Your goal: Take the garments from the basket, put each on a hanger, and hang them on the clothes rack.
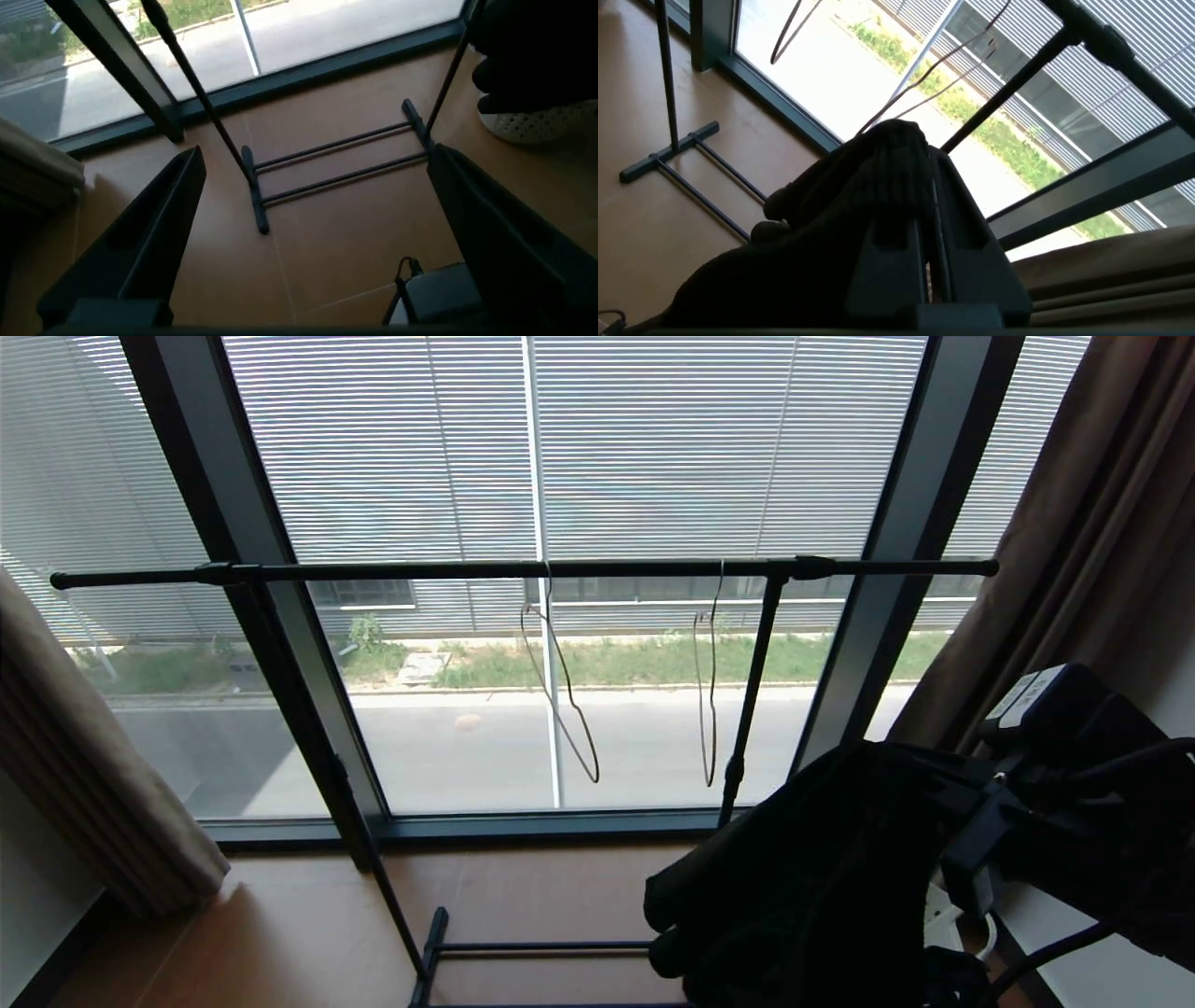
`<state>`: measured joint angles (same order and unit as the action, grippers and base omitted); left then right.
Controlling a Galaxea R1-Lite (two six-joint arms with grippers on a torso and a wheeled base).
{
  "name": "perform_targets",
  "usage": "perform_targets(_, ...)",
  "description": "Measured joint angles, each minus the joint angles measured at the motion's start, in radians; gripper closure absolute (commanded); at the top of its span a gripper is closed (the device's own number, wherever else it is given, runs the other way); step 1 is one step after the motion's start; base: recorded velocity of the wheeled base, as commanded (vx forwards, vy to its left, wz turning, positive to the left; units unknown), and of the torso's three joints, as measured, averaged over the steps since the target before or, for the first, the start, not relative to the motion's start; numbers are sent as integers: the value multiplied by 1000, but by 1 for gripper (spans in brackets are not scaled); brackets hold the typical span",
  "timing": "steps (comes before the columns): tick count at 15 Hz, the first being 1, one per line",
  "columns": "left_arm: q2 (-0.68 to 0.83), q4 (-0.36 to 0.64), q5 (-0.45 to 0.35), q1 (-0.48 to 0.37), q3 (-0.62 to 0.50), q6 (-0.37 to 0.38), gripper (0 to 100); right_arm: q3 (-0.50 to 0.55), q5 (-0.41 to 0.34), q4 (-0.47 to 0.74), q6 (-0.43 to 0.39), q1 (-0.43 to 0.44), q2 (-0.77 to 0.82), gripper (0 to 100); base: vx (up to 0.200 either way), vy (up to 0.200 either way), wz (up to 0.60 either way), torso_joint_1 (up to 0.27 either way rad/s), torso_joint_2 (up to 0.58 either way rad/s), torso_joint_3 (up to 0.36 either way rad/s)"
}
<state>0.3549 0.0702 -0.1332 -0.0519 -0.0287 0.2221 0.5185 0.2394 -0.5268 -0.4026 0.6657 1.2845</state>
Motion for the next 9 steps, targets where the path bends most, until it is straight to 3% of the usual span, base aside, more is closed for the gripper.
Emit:
perform_targets(5, 261, -16, -15, -106, -167, 18, 0, 43, 2, -24, 77, 20, 71, 100, 0, 0, 0, 0, 0, 0)
perform_targets(7, 402, -97, -18, -198, -219, 20, 0, 50, 4, -60, 102, 32, 98, 100, 0, 0, 0, 0, 0, 0)
perform_targets(9, 549, -244, -18, -265, -240, 17, 0, 55, 6, -86, 119, 35, 126, 100, 0, 0, 0, 0, 0, 0)
